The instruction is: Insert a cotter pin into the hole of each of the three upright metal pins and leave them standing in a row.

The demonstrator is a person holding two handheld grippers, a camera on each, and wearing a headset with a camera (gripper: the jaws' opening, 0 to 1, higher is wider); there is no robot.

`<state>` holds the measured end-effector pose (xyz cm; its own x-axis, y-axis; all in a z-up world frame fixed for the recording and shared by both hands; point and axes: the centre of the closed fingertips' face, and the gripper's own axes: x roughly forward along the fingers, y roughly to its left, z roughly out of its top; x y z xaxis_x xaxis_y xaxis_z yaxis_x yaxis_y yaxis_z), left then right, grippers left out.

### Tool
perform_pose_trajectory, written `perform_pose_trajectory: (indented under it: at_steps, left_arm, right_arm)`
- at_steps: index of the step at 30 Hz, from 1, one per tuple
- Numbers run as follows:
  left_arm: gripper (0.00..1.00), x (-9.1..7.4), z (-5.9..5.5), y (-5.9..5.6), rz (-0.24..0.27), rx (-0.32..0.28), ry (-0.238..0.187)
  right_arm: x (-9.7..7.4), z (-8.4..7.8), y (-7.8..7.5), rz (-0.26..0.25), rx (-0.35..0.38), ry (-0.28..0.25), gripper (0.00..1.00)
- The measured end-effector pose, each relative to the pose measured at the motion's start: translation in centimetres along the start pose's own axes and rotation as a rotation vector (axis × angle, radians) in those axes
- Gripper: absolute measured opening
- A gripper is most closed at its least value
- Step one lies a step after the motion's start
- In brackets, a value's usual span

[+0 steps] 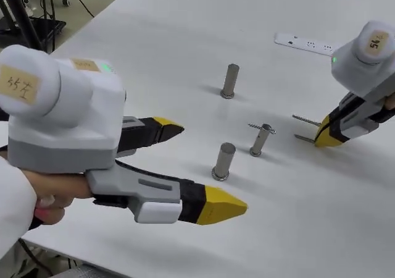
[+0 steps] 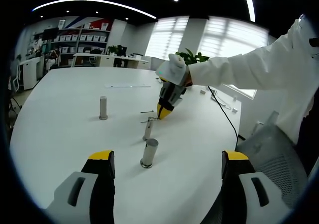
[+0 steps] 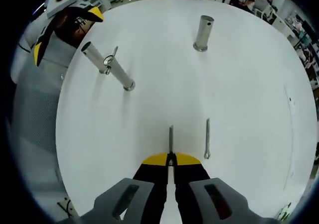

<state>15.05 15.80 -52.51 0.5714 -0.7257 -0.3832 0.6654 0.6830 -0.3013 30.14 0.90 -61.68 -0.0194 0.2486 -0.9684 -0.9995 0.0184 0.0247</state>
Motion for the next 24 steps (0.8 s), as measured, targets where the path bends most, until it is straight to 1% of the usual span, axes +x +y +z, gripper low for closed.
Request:
perform_pose_trajectory:
  at_steps: [1, 2, 3, 4, 6, 9, 12, 18, 19, 20, 21, 22, 24]
  left_arm:
    - [0.87, -0.1, 0.0, 0.1, 0.005, -0.002, 0.000]
    - [0.87, -0.2, 0.0, 0.2, 0.008, -0.003, 0.000]
    - [0.87, -0.3, 0.0, 0.2, 0.010, -0.003, -0.001]
    - [0.87, -0.4, 0.0, 0.3, 0.012, -0.003, 0.000]
    - [0.87, -0.6, -0.1, 0.6, 0.023, -0.007, -0.001]
    - [0.87, -0.9, -0.2, 1.1, 0.043, -0.022, -0.007]
    - [0.87, -1.0, -0.1, 1.3, 0.054, -0.027, -0.008]
    - [0.86, -1.3, 0.6, 1.3, 0.061, -0.017, -0.018]
    - [0.86, -1.3, 0.7, 1.2, 0.060, -0.015, -0.019]
    - [0.86, -1.2, 0.8, 1.1, 0.056, -0.012, -0.019]
    - [0.87, -1.1, 0.8, 1.0, 0.056, -0.012, -0.016]
    - [0.87, -1.0, 0.8, 1.0, 0.056, -0.010, -0.013]
    - [0.86, -0.9, 0.8, 0.7, 0.048, -0.004, -0.008]
  right_arm:
    - [0.0, 0.0, 0.0, -0.003, 0.035, 0.004, 0.00]
    - [0.0, 0.0, 0.1, -0.010, 0.091, 0.009, 0.00]
    - [0.0, 0.0, 0.0, -0.015, 0.106, 0.013, 0.00]
    - [0.0, 0.1, 0.0, -0.013, 0.083, 0.011, 0.00]
    - [0.0, 0.1, 0.1, -0.023, 0.070, 0.015, 0.00]
    - [0.0, 0.1, 0.1, -0.031, 0.063, 0.019, 0.00]
    - [0.0, 0.1, 0.0, -0.032, 0.059, 0.023, 0.00]
    - [-0.4, -0.1, 0.2, -0.031, 0.056, 0.021, 0.00]
    - [-0.5, 0.0, 0.4, -0.022, 0.055, 0.011, 0.00]
    - [-0.6, 0.5, 1.0, 0.008, 0.069, -0.031, 0.00]
    - [-0.9, 1.0, 1.3, 0.022, 0.106, -0.069, 0.00]
    - [-1.2, 1.2, 1.4, 0.023, 0.106, -0.090, 0.00]
    - [-2.1, 1.3, 1.4, -0.011, 0.085, -0.096, 0.00]
